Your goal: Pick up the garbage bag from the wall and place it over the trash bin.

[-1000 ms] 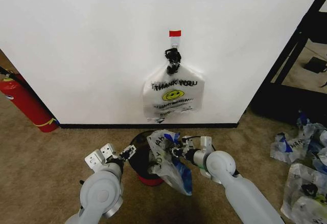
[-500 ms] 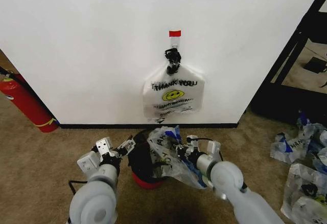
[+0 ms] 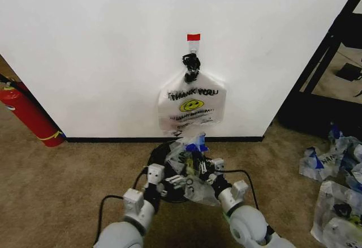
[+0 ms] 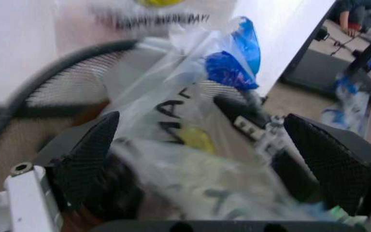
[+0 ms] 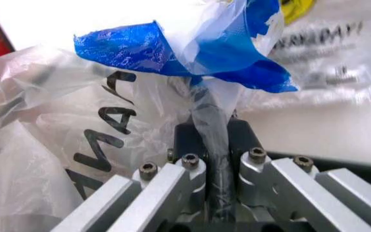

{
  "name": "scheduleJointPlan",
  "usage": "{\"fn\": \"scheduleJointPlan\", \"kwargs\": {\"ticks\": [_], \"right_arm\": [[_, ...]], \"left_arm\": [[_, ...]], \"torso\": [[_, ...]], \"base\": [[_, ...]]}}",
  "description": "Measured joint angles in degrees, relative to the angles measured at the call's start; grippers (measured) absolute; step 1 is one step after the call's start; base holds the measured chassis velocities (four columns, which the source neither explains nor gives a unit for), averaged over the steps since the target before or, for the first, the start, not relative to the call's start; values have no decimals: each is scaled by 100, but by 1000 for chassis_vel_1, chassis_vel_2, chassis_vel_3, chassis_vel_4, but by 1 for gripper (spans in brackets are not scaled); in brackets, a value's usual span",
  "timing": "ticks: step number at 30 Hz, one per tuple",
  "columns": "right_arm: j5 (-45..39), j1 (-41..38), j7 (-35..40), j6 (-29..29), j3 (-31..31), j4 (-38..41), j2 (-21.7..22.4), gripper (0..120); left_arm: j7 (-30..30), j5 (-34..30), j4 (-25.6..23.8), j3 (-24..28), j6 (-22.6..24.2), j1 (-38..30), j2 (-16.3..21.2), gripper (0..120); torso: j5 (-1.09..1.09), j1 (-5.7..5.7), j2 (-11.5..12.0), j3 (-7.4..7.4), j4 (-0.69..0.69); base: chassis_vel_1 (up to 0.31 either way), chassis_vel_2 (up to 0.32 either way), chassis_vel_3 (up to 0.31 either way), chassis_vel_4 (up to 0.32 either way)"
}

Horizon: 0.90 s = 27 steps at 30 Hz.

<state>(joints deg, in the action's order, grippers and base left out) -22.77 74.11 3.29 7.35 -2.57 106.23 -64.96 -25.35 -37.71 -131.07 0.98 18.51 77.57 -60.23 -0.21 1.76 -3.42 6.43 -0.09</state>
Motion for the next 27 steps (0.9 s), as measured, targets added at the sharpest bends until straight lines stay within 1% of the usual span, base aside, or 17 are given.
{"fn": "scheduleJointPlan", "kwargs": {"ticks": [1,2,4,6,8,11,14,15,18,20,23,27], "right_arm": [[0,0,0,0,0,0,0,1],[159,26,-63,99,0,-46,-3,1],[413,57,-167,231,-4,-121,-6,1],[687,62,-276,368,-27,-228,-11,1],[775,56,-310,405,-33,-268,-16,1],[938,13,-364,459,-40,-372,-37,1],[944,-47,-363,455,-32,-409,-49,1],[944,-47,-363,455,-32,-409,-49,1],[910,-125,-350,434,-28,-470,-66,1],[881,-164,-341,427,-27,-518,-81,1],[833,-171,-339,421,-17,-528,-88,1],[385,-179,-230,284,66,-468,-81,1]], "left_arm": [[0,0,0,0,0,0,0,99],[-112,-146,-4,1,65,-71,-14,99],[-224,-188,21,-19,109,-168,16,97],[-256,-44,78,-71,129,-215,103,97],[-251,57,108,-97,136,-220,138,96],[-119,440,214,-134,138,-207,228,95],[177,981,314,-135,76,-171,323,95],[177,981,314,-135,76,-171,323,95],[558,1545,421,-66,-94,-161,422,94],[689,1665,530,23,-196,-233,456,94],[695,1686,658,93,-256,-338,450,88],[618,1690,931,214,-287,-592,412,71]], "torso": [[0,0,0,0,0],[0,0,0,0,0],[0,0,0,0,0],[0,0,0,0,0],[0,1,0,0,0],[0,1,0,0,0],[0,1,1,0,0],[0,1,1,0,0],[-1,0,1,0,1],[0,1,1,0,1],[-1,1,1,0,0],[0,1,2,1,0]], "base": [[0,0,0,0],[0,0,0,0],[0,0,0,0],[0,0,0,0],[0,0,0,0],[0,0,0,0],[0,0,0,0],[0,0,0,0],[0,0,0,0],[0,0,0,0],[0,0,0,0],[0,0,0,0]]}}
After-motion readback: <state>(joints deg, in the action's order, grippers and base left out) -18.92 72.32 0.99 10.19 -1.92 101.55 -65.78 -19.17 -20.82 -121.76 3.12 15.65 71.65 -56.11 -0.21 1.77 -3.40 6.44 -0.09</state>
